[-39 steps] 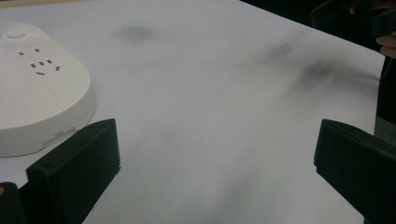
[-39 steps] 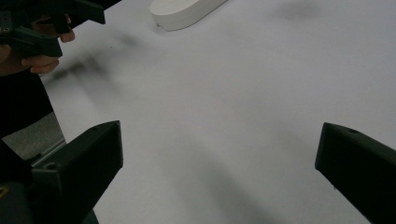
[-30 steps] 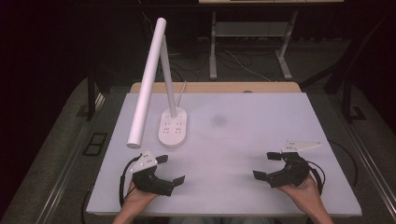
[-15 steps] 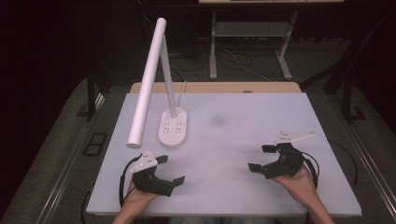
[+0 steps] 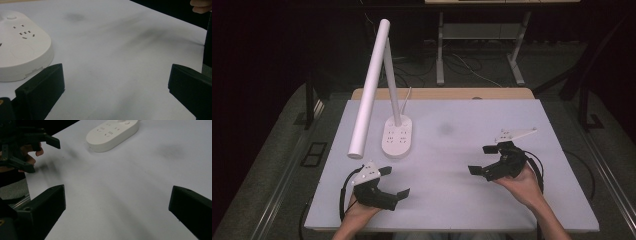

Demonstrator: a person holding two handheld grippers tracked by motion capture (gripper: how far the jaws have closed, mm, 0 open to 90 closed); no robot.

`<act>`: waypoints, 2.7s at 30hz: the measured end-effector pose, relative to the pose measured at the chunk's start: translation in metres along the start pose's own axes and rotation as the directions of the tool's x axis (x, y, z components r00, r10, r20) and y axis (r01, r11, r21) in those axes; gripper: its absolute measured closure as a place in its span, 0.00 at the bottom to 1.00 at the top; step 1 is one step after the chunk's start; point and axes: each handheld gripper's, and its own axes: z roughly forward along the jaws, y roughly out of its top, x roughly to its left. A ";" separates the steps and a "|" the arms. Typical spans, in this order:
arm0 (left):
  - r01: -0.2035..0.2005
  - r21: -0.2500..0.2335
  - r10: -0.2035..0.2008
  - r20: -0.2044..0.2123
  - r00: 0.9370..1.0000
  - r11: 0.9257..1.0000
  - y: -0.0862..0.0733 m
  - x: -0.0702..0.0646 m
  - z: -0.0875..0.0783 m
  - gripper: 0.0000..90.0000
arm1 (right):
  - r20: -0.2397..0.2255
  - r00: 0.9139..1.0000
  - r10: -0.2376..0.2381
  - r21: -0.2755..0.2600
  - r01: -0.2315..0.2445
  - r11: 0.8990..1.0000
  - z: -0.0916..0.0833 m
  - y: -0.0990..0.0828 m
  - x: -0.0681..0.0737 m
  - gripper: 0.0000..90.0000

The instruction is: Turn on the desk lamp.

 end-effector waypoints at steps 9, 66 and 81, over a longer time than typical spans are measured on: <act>0.003 -0.006 -0.003 0.000 1.000 1.000 0.000 0.000 -0.001 0.00 | -0.014 1.000 -0.021 -0.016 0.021 1.000 0.009 0.025 0.002 0.01; 0.011 -0.017 -0.011 0.006 1.000 1.000 0.000 0.001 -0.003 0.00 | -0.080 0.997 -0.009 0.045 0.013 0.999 0.096 0.117 -0.017 0.06; 0.008 -0.022 -0.008 0.010 1.000 1.000 0.001 0.002 -0.004 0.00 | -0.074 0.997 0.034 0.060 -0.030 0.998 0.124 0.129 -0.032 0.06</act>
